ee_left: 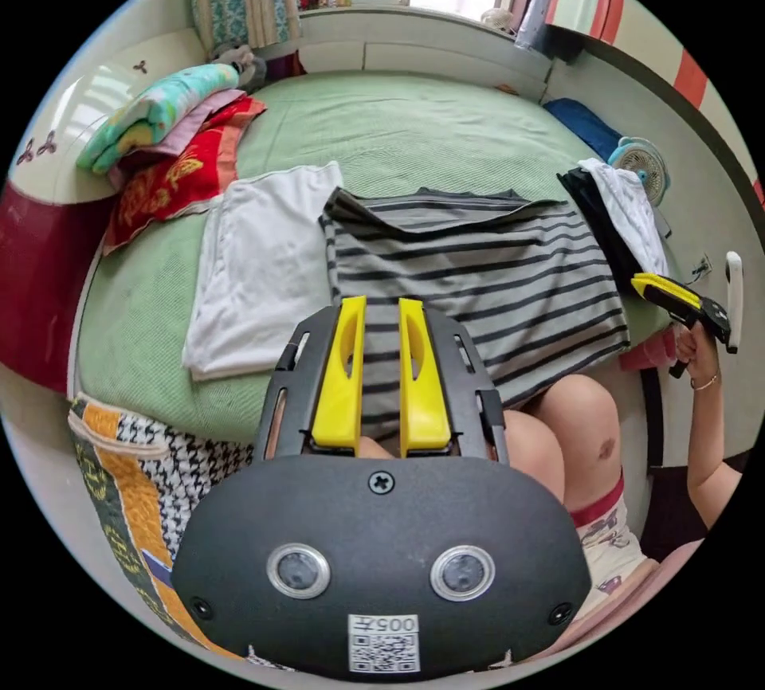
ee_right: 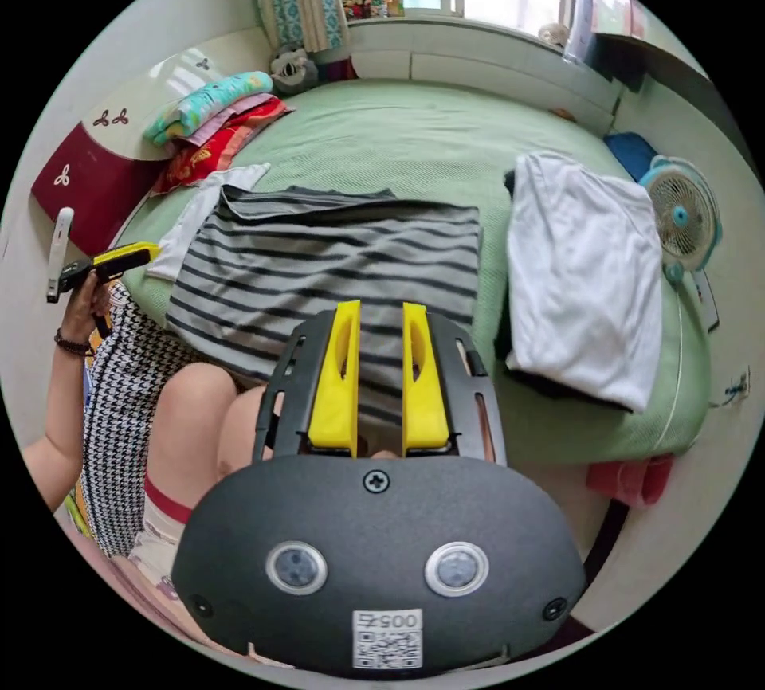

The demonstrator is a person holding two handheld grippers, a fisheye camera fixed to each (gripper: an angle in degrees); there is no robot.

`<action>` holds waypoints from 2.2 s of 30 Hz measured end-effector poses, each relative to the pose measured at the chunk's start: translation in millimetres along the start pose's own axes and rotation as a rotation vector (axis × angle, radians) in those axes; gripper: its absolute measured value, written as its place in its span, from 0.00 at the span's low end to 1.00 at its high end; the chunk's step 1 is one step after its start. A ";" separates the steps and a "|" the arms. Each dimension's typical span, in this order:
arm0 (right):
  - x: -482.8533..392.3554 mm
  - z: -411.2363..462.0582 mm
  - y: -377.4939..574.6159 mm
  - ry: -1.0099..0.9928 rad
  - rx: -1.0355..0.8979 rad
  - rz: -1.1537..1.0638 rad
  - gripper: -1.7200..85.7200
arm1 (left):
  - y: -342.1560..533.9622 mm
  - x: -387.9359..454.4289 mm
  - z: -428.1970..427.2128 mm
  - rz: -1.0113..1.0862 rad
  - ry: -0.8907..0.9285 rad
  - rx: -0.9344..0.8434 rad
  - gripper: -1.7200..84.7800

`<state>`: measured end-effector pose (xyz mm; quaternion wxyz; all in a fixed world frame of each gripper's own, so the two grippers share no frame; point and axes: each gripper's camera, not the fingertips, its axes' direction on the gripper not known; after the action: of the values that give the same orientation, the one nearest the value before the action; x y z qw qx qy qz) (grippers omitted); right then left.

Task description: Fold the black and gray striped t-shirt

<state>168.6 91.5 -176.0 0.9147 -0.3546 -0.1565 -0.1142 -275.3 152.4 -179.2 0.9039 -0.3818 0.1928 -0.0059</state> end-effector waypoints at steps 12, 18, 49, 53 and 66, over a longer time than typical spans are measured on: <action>-48.4 145.4 -153.1 -0.015 -0.271 -0.050 0.11 | -119.8 25.7 107.7 0.060 -0.084 -0.086 0.11; -22.3 124.8 -186.6 -0.013 -0.156 0.091 0.11 | -145.8 24.2 96.1 0.015 -0.079 -0.008 0.11; 94.8 -138.8 214.0 0.171 0.133 0.265 0.12 | 21.4 434.8 156.5 0.280 0.175 -0.158 0.22; 105.4 -136.8 214.9 0.150 0.129 0.271 0.12 | 26.1 446.3 165.2 0.293 0.049 -0.130 0.19; 126.1 -105.6 96.0 0.029 0.005 0.172 0.15 | 21.7 350.7 92.9 0.291 0.315 -0.120 0.07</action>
<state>337.6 76.2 -262.4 0.9242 -0.3626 -0.1128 -0.0401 79.1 176.3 -256.0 0.8296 -0.3975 0.3845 0.0765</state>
